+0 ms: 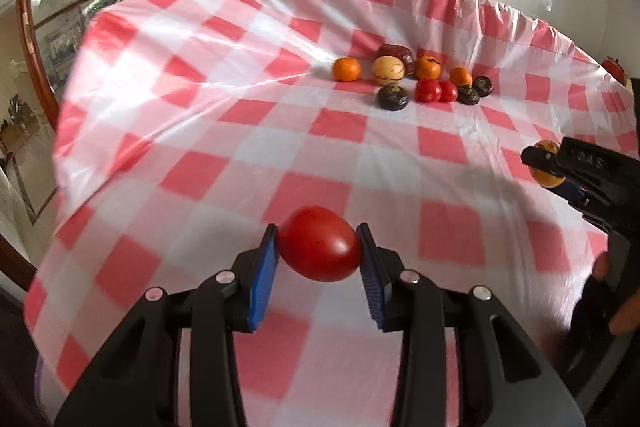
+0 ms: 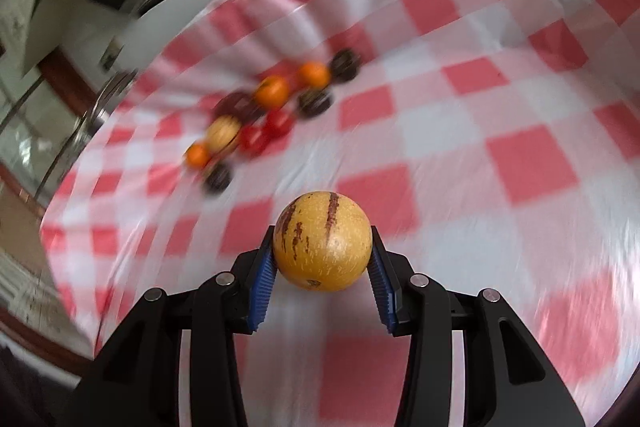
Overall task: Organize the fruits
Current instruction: 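Carry the pepino and tomato with both tools over the white box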
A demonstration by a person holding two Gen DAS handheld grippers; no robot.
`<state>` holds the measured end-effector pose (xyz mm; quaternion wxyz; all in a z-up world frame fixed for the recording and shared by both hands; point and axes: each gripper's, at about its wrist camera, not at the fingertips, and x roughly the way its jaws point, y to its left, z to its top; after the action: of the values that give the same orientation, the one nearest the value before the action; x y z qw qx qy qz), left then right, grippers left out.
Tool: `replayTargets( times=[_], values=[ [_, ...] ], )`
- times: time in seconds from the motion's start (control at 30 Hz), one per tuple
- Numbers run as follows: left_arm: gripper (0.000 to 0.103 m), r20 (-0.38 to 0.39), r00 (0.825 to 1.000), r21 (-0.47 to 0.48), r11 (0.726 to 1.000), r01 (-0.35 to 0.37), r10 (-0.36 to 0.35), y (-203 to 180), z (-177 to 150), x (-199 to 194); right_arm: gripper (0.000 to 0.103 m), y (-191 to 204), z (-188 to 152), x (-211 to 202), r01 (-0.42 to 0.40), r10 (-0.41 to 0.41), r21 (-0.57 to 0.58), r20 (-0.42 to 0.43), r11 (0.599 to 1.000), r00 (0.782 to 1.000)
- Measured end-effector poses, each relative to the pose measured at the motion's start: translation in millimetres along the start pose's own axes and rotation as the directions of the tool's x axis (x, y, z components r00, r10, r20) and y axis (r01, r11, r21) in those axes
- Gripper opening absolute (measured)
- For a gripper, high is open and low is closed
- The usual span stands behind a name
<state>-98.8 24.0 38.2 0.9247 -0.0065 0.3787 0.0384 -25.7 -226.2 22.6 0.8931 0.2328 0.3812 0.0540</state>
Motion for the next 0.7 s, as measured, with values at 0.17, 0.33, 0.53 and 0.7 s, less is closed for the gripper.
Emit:
replayTargets(
  times=[0.17,0.33,0.53,0.7],
  values=[
    [0.039,0.002,1.0,-0.021,1.0,-0.009,0.009,27,-21,-21,0.043,39,-33,-20,-0.017,0.016,-0.128,-0.012,0.992,1.0],
    [0.039,0.0,1.0,-0.027,0.999,-0.029,0.029,53,-41,-32,0.043,69,-64,-32,-0.046,0.038,-0.232,-0.039,0.972,0.998],
    [0.039,0.0,0.998,-0.064,0.996,-0.065,0.065,88,-61,-44,0.043,109,-95,-38,-0.109,0.083,-0.345,-0.088,0.932,0.993],
    [0.039,-0.005,0.995,-0.094,0.991,-0.095,0.095,115,-75,-52,0.043,139,-120,-42,-0.162,0.117,-0.414,-0.131,0.896,0.984]
  ],
)
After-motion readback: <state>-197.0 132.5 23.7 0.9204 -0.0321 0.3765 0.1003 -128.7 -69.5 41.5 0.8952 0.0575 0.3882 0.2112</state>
